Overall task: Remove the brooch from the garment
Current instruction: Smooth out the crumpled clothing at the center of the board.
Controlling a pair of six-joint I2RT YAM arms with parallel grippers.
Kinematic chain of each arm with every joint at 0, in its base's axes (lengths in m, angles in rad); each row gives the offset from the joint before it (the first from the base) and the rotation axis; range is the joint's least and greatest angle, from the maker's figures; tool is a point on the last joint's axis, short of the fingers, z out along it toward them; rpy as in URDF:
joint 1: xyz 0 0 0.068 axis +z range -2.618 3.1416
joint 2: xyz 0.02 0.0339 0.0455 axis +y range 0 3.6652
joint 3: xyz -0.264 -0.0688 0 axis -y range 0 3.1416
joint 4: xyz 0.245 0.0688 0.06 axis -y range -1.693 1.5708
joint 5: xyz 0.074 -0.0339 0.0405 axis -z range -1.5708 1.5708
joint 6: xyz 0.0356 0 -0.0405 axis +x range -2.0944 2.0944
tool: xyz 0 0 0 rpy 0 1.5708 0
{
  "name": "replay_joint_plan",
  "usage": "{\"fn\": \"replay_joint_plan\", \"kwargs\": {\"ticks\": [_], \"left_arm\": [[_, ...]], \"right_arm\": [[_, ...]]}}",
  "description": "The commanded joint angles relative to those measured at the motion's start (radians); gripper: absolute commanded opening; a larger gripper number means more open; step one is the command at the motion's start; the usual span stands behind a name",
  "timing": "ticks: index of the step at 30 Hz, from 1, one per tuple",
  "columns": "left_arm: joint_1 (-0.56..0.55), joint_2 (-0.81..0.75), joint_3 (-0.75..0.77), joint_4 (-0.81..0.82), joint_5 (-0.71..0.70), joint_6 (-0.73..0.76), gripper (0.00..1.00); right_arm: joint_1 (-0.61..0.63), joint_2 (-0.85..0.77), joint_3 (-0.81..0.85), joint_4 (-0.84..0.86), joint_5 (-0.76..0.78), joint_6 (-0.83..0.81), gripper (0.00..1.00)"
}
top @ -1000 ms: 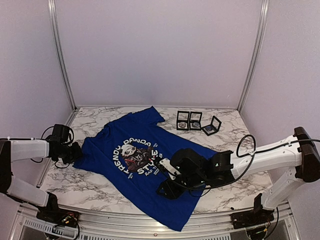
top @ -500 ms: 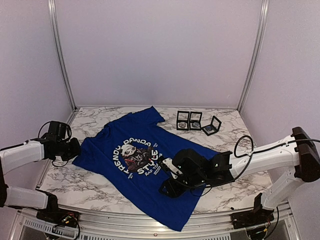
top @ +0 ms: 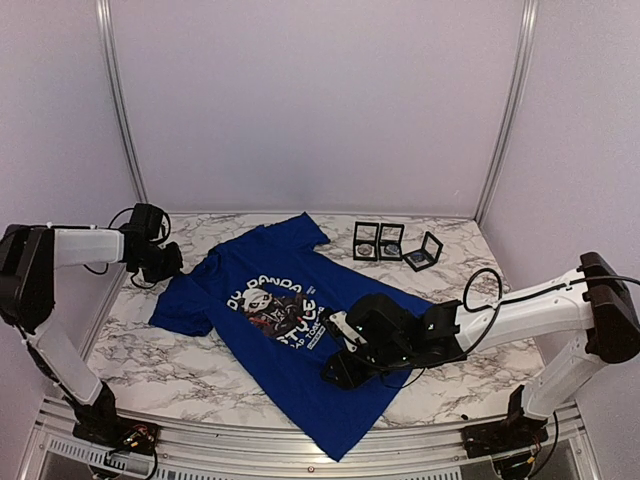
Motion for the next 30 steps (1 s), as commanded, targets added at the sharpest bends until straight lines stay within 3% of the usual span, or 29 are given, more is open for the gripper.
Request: {"fn": "replay_joint_plan", "kwargs": {"ticks": [1, 4, 9, 14, 19, 23, 30], "left_arm": [[0.005, 0.129, 0.111, -0.008, 0.005, 0.057, 0.03], [0.005, 0.134, 0.128, -0.016, 0.006, 0.049, 0.17], [0.004, -0.016, 0.036, -0.016, -0.005, -0.006, 0.46], [-0.016, -0.214, -0.151, 0.003, 0.004, -0.105, 0.46], [-0.134, -0.331, -0.297, 0.02, -0.046, -0.182, 0.43], [-0.237, -0.344, -0.349, 0.029, -0.11, -0.225, 0.41], [-0.3, -0.224, -0.337, 0.072, -0.124, -0.209, 0.37]], "right_arm": [[-0.007, 0.012, -0.001, 0.009, 0.018, 0.018, 0.41], [-0.007, 0.012, -0.006, 0.01, 0.021, 0.02, 0.41], [-0.008, 0.016, -0.002, 0.004, 0.027, 0.014, 0.41], [-0.008, 0.01, 0.013, -0.013, 0.04, -0.002, 0.41], [-0.008, 0.014, 0.026, -0.018, 0.044, -0.014, 0.41], [-0.007, 0.01, 0.028, -0.021, 0.044, -0.015, 0.41], [-0.008, 0.0, 0.021, -0.024, 0.044, -0.018, 0.41]]}}
